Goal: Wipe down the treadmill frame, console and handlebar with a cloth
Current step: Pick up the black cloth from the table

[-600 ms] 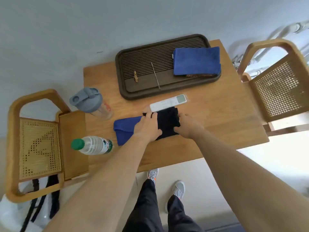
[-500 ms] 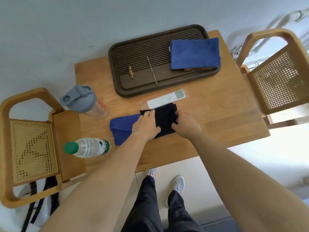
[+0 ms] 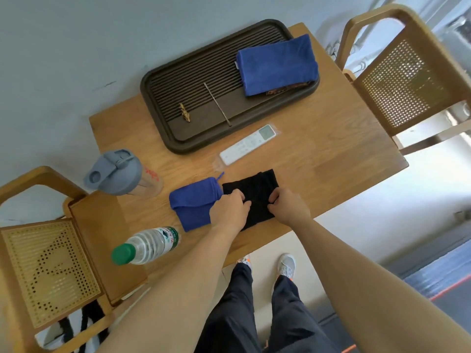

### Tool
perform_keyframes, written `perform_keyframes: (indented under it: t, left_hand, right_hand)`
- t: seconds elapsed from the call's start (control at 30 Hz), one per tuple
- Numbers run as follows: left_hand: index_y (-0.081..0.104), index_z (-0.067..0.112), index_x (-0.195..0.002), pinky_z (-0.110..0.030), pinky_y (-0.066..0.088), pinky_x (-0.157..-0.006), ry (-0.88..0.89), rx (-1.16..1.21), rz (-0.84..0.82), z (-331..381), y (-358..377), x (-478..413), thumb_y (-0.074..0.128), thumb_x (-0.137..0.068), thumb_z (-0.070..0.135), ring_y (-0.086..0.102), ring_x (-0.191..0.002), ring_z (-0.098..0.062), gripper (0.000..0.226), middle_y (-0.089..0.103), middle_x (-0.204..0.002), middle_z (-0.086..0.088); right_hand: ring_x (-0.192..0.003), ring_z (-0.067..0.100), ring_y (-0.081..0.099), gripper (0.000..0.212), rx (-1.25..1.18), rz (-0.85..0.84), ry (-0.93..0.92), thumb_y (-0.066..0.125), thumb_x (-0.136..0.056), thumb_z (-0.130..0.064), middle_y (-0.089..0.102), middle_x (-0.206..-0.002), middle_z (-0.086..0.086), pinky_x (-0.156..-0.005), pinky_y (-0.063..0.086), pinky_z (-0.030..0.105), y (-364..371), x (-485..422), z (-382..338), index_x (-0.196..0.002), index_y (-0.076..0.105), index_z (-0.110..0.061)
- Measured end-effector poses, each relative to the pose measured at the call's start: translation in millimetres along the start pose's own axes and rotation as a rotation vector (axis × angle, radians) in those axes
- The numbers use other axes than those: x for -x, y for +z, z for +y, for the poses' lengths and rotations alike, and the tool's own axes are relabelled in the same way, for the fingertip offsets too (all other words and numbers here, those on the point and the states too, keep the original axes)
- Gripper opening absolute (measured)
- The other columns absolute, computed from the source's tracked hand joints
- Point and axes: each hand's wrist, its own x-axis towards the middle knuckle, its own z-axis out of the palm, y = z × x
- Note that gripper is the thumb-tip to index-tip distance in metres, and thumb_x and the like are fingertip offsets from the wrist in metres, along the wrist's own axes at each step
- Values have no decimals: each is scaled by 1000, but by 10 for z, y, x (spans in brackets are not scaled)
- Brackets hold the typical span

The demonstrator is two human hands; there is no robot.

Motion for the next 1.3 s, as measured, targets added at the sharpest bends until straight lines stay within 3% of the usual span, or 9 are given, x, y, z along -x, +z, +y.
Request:
perform_keyframes:
  t: [0.17, 0.3, 0.4, 0.5, 0.7, 0.8, 0.9, 1.1, 1.3]
  left_hand:
    - [63, 26, -107, -34, 48, -65, 59, -122, -113, -36, 29, 213, 65, -93, 35, 62, -96, -23, 17, 65, -106, -1]
    - [62, 25, -98, -31, 44, -68, 274, -132, 20, -4, -3, 499, 68, -88, 33, 47, -102, -18, 14, 50, -107, 3]
    - [57, 24, -90, -31, 45, -67, 461, -136, 100, 25, -62, 811, 66, -86, 27, 52, -88, -16, 10, 56, -94, 6]
    - [55, 24, -87, -30, 38, -56, 565, -104, 99, 3, -81, 1171, 64, -85, 21, 56, -75, -16, 10, 61, -82, 8]
    - [62, 26, -91, -29, 46, -66, 686, 66, 56, -5, -61, 1969, 66, -82, 9, 56, -81, -9, 19, 64, -87, 14]
    - [61, 32, -92, -31, 50, -72, 764, 69, -98, 83, -91, 2348, 63, -79, 4, 59, -86, -10, 31, 65, -90, 15]
    - [61, 32, -94, -18, 46, -68, 821, 46, -253, 210, -104, 2670, 58, -80, 0, 60, -87, -2, 35, 66, -96, 16]
    - [61, 31, -90, -28, 55, -69, 871, 119, -456, 412, 67, 3060, 58, -81, -5, 65, -90, -15, 37, 67, -94, 5]
    - [61, 24, -115, -29, 53, -76, 1032, -156, -551, 378, 439, 3567, 43, -85, -3, 62, -93, -18, 44, 65, -103, 3]
  right_hand:
    - [-85, 19, 64, 21, -130, -71, 11, 65, -87, -28, 67, -93, 1, -71, 55, 33, 208, 376, 92, -106, 60, -20]
    - [-94, 25, 64, 22, -311, -41, 50, 62, -91, -25, 67, -101, 6, -82, 55, 39, 349, 676, 186, -111, 59, -16]
    - [-85, 21, 68, 23, -487, 55, 94, 58, -92, -23, 68, -101, 7, -71, 54, 32, 407, 996, 299, -115, 57, -17]
    - [-89, 20, 67, 27, -649, 224, 106, 56, -95, -24, 65, -106, 3, -79, 55, 36, 449, 1415, 423, -122, 52, -23]
    - [-87, 17, 61, 49, -855, 400, 10, 48, -92, -5, 57, -114, 0, -68, 47, 26, 578, 2429, 611, -133, 52, -32]
    - [-102, 17, 55, 65, -851, 401, -24, 44, -85, 5, 44, -127, 2, -84, 46, 28, 665, 2910, 651, -136, 51, -36]
    - [-121, 17, 45, 46, -812, 328, -80, 53, -76, -10, 44, -134, 2, -102, 38, 32, 737, 3306, 713, -110, 62, -40]
    - [-98, 21, 66, 15, -828, 361, 129, 63, -81, -24, 69, -101, -1, -89, 53, 40, 1066, 3982, 1104, -92, 72, -20]
    - [-72, 19, 63, 22, -665, 446, 370, 67, -80, -42, 66, -73, 1, -63, 49, 34, 1597, 4775, 1259, -74, 65, -21]
